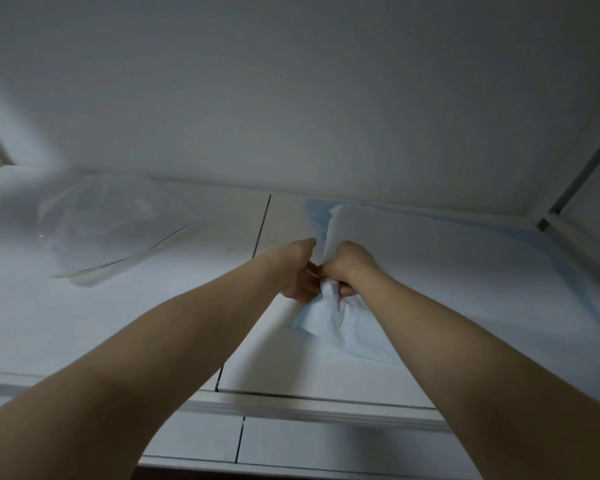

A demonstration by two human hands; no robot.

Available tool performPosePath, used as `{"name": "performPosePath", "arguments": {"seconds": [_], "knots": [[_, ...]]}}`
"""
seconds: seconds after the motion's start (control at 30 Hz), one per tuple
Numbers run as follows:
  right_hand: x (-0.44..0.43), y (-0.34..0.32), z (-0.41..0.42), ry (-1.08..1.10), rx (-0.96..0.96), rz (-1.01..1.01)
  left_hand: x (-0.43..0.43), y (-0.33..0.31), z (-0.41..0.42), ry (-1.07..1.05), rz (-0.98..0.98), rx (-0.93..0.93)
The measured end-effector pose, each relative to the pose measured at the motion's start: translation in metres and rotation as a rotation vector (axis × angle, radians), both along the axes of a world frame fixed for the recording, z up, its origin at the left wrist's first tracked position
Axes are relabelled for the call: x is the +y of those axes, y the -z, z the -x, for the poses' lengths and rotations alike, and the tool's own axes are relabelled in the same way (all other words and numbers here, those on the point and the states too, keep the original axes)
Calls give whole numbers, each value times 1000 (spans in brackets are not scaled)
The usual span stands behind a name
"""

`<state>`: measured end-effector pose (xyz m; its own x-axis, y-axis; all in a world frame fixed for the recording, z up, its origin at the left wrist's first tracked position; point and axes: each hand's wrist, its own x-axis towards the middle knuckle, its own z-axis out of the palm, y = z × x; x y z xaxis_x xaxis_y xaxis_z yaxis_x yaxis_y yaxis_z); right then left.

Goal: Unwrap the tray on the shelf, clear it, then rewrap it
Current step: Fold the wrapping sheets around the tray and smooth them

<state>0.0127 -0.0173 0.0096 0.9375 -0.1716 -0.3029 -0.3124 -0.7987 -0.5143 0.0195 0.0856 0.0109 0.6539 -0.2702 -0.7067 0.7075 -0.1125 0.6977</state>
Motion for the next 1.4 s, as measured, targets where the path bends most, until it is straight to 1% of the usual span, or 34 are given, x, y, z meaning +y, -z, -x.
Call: {"name": "performPosePath", "arguments": {"seconds": [0.07, 0.17, 0.23, 0.3, 0.37, 0.6, 0.73, 0.8, 0.87, 0.97, 1.03, 1.1, 1.13, 1.17, 1.2, 1.27, 1.33, 1.4], "knots": [[2, -1, 1, -40, -35, 76, 1, -3, 1, 4, -32, -23], [3, -2, 3, -55, -41, 119, -1, -4, -4, -139, -104, -191], [2, -4, 5, -73, -33, 155, -4, -3, -11, -243, 3, -244], [2, -6, 7, -91, -38, 170, -7, -4, -15, -266, 122, -214], [1, -8, 9, -107, -40, 174, -10, -5, -16, -238, 174, -170], [-3, -11, 18, -104, -3, 158, -23, -1, -18, -71, 174, -81], [-5, -9, 22, -109, -23, 141, -26, -3, -18, -49, 149, -79], [-6, -7, 23, -112, -33, 143, -28, -5, -18, -49, 140, -118], [-5, -4, 23, -109, -37, 138, -31, -6, -18, -27, 47, -189], [-5, 0, 24, -129, -27, 164, -34, -5, -20, -38, -170, -320], [-11, 0, 24, -109, 26, 52, -37, -7, -19, -9, -275, -450], [-25, -4, 27, -80, 89, -101, -40, -11, -18, -35, -495, -588], [-34, -6, 29, -81, 99, -141, -42, -14, -16, -17, -569, -658], [-43, -8, 33, -88, 94, -150, -43, -17, -14, 45, -611, -705], [-52, -9, 39, -98, 77, -151, -44, -19, -10, 156, -644, -766], [-67, -10, 51, -133, 58, -142, -44, -22, 3, 325, -726, -804], [-75, -10, 62, -205, 75, -122, -44, -20, 16, 425, -803, -778], [-79, -9, 71, -275, 101, -93, -42, -16, 26, 422, -739, -714]]}}
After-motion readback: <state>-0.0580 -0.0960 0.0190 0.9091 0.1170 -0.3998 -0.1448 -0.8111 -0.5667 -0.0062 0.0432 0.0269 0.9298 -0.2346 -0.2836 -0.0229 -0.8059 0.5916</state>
